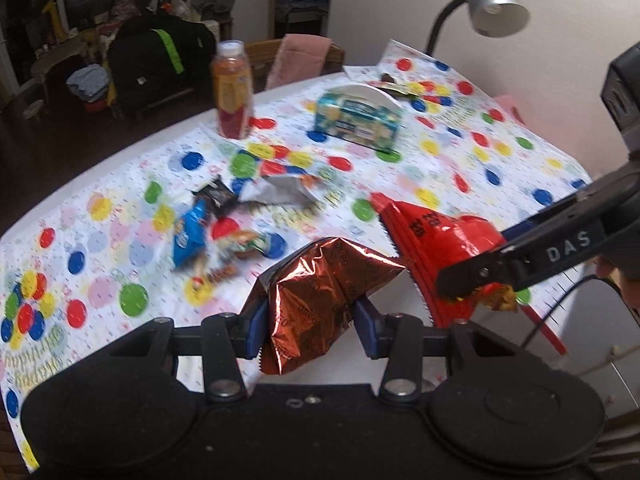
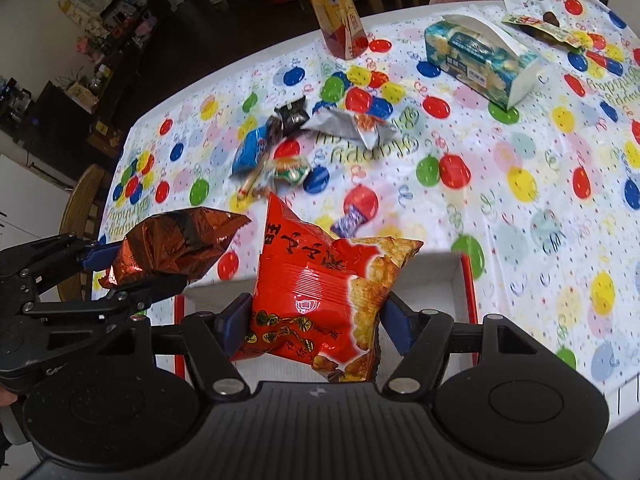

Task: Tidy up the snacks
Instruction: 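Carry copper foil bag and red chip bag over the white box, then lower both bags into the box and open both tools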

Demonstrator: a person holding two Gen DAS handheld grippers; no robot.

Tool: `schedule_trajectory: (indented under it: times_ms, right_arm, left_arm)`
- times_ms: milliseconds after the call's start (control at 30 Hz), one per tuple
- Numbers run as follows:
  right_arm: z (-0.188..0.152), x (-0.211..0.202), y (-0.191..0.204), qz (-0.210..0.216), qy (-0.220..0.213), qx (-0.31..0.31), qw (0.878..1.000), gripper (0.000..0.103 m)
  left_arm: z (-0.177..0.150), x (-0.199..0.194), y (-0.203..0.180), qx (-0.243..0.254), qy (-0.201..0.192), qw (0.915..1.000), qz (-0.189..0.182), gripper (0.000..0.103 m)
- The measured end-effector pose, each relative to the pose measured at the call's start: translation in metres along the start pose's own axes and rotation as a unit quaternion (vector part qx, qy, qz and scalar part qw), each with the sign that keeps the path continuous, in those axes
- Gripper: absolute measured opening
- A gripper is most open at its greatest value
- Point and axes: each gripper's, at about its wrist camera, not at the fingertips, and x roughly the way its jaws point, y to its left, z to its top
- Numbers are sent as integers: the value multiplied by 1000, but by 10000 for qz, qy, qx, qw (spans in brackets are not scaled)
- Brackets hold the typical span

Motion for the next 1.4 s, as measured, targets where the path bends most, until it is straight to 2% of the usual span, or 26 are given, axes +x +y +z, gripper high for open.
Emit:
schedule_trajectory:
  times_ms: [233,533,967,1400]
  right_arm:
    - [-38,2,-2,-145,215,-311,9992,69]
    - [-63,40,-3,-611,515,-731,9941,69]
    - [-65,82,-11,-968,749,-845,9889,70]
    - [-62,87,-19,-879,628,-613,9923,72]
  left_arm:
    - [-31,0,-25,144,283,9989,-351,43]
    - [-64,33,-44,179,625,9975,-284,43]
    - [-80,80,-55,453,1067,9932,70,43]
    - [-90,100,-54,357,1314,9906,159,44]
